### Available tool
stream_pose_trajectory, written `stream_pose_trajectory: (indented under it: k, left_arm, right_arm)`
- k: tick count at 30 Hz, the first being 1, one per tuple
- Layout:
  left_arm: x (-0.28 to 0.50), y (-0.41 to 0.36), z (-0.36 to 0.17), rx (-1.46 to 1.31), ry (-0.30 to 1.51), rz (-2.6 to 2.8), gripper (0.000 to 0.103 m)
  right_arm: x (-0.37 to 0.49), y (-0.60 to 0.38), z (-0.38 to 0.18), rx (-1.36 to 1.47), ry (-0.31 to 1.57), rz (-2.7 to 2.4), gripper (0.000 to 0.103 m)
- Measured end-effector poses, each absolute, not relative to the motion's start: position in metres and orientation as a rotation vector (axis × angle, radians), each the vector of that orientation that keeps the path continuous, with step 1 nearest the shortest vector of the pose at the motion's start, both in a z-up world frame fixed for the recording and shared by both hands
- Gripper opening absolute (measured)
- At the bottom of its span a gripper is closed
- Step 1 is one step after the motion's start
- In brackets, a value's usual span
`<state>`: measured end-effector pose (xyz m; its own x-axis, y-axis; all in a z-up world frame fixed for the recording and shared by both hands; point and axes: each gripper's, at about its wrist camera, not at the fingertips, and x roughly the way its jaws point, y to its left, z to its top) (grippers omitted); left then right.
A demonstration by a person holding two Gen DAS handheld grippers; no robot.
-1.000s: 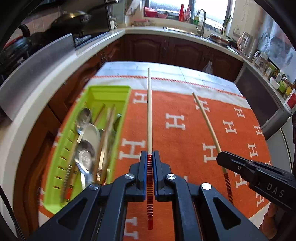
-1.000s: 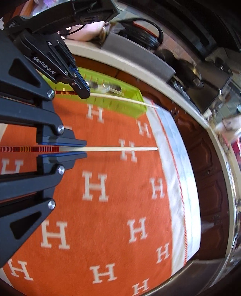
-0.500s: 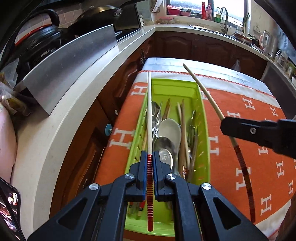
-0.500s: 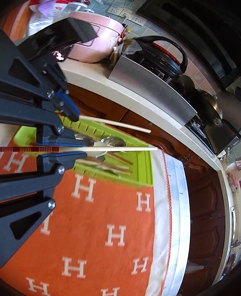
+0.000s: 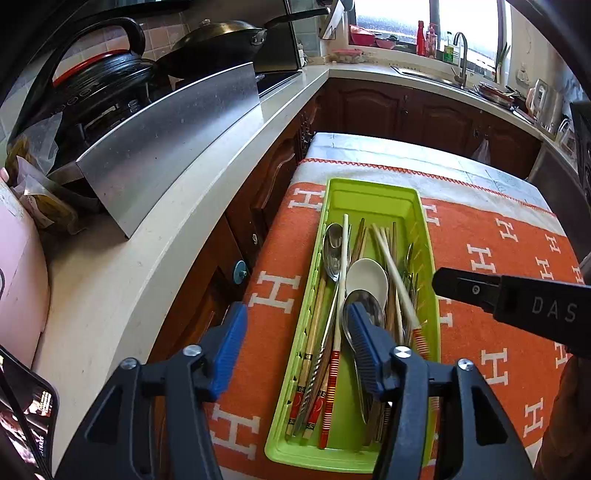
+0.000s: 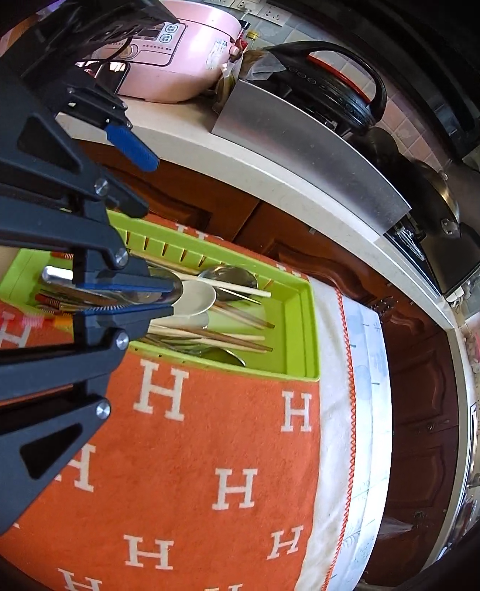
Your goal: Organize utensils
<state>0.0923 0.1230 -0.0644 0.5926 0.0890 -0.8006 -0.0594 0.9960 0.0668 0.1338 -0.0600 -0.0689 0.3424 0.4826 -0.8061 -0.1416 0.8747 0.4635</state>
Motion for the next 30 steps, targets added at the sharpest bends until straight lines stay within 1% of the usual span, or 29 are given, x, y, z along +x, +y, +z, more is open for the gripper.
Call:
stream_pose_trajectory:
  k: [2, 6, 8, 10, 15, 17, 22, 30]
  left_arm:
    - [0.091, 0.124, -0.063, 0.039, 0.921, 0.096, 0.070]
    - [0.088, 0.118, -0.060, 0.053, 0.916, 0.098, 0.072]
    - [0.087, 0.115, -0.060, 0.058, 0.917, 0.095, 0.081]
    - [0.086, 0.113, -0.058, 0.063, 0.910, 0.095, 0.087]
    - [0.082, 0.107, -0.052, 0.055, 0.912, 0.075, 0.092]
    - [0.081, 0.104, -0.050, 0.043, 0.921, 0.063, 0.098]
    - [0.076, 0.095, -0.045, 0.034, 0.918, 0.041, 0.100]
    - [0.075, 0.071, -0.037, 0.023, 0.964, 0.019, 0.100]
  right_arm:
    - [0.133, -0.064, -0.069, 0.340, 1.157, 0.409, 0.007]
    - [0.129, -0.071, -0.065, 0.302, 1.128, 0.392, 0.007]
    - [0.126, -0.074, -0.063, 0.278, 1.112, 0.386, 0.007]
    - [0.122, -0.076, -0.059, 0.243, 1.083, 0.382, 0.007]
    - [0.110, -0.081, -0.050, 0.147, 1.021, 0.374, 0.007]
    - [0.105, -0.085, -0.046, 0.118, 0.998, 0.371, 0.007]
    - [0.095, -0.102, -0.039, 0.085, 0.968, 0.345, 0.007]
    - [0.073, -0.132, -0.023, 0.040, 0.911, 0.302, 0.007]
